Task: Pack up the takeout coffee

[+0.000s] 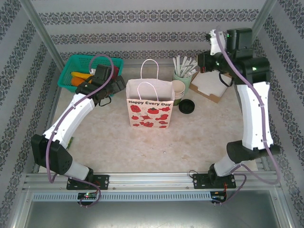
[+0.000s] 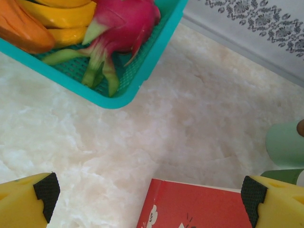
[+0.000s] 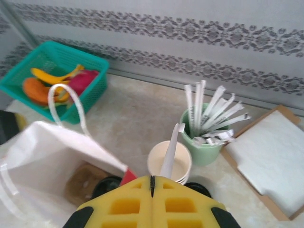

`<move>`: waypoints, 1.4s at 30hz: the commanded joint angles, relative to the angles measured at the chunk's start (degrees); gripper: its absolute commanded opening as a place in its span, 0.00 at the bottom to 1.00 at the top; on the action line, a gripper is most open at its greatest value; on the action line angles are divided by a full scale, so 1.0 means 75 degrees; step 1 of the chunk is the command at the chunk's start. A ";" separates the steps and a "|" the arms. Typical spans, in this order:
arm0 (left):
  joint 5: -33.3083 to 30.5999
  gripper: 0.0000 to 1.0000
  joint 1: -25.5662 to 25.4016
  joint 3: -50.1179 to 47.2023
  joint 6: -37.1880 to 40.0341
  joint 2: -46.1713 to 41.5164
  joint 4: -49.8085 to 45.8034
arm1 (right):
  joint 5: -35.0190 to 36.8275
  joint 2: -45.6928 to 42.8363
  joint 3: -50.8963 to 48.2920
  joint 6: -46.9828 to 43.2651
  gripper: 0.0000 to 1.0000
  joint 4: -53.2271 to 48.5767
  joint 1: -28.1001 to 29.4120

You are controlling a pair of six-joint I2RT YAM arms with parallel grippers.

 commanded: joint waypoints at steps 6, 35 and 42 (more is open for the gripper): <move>0.0627 1.00 0.0073 0.0174 0.0035 0.0246 -0.0179 | -0.3572 -0.0920 -0.0632 0.0243 0.00 -0.0386 -0.0112; 0.0339 1.00 0.0076 -0.0424 -0.0281 -0.0441 -0.0061 | -0.3224 0.3028 -0.1019 -0.0779 0.09 0.1635 0.1930; 0.0325 1.00 0.0066 -0.0365 -0.0269 -0.0406 -0.0057 | -0.3081 0.3052 -0.0897 -0.1065 0.24 0.1404 0.1942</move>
